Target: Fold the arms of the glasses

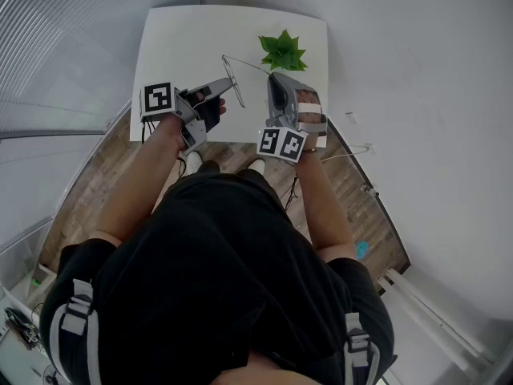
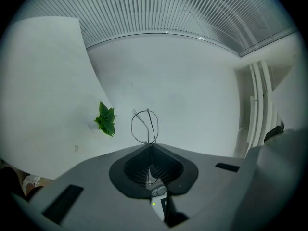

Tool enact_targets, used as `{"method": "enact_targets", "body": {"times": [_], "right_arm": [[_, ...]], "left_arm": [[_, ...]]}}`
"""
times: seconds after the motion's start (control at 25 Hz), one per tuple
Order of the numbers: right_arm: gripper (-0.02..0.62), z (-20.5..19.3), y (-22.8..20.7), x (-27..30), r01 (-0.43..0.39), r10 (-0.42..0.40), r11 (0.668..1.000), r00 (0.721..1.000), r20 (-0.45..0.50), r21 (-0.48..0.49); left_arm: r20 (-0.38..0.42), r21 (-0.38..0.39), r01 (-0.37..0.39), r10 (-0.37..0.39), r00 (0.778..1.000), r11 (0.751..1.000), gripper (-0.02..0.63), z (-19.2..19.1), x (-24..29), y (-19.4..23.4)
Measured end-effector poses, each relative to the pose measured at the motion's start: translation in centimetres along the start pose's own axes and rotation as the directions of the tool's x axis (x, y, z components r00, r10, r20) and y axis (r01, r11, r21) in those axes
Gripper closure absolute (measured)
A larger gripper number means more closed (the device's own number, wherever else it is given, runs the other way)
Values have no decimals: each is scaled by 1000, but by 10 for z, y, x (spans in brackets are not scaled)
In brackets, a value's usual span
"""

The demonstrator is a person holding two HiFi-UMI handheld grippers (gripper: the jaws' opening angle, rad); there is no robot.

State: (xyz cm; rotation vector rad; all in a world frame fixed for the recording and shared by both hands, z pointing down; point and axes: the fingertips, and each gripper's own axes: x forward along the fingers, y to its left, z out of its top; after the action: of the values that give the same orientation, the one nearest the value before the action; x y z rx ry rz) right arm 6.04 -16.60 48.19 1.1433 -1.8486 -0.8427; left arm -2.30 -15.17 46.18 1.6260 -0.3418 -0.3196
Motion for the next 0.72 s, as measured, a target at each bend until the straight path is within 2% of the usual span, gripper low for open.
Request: {"method": "enact_targets", "body": {"times": [0.72], "right_arm": [[563, 23, 5, -17, -10, 9, 999, 999, 47, 35]], "left_arm": [[38, -9, -1, 1, 999, 1000, 594, 5, -7, 0]]}}
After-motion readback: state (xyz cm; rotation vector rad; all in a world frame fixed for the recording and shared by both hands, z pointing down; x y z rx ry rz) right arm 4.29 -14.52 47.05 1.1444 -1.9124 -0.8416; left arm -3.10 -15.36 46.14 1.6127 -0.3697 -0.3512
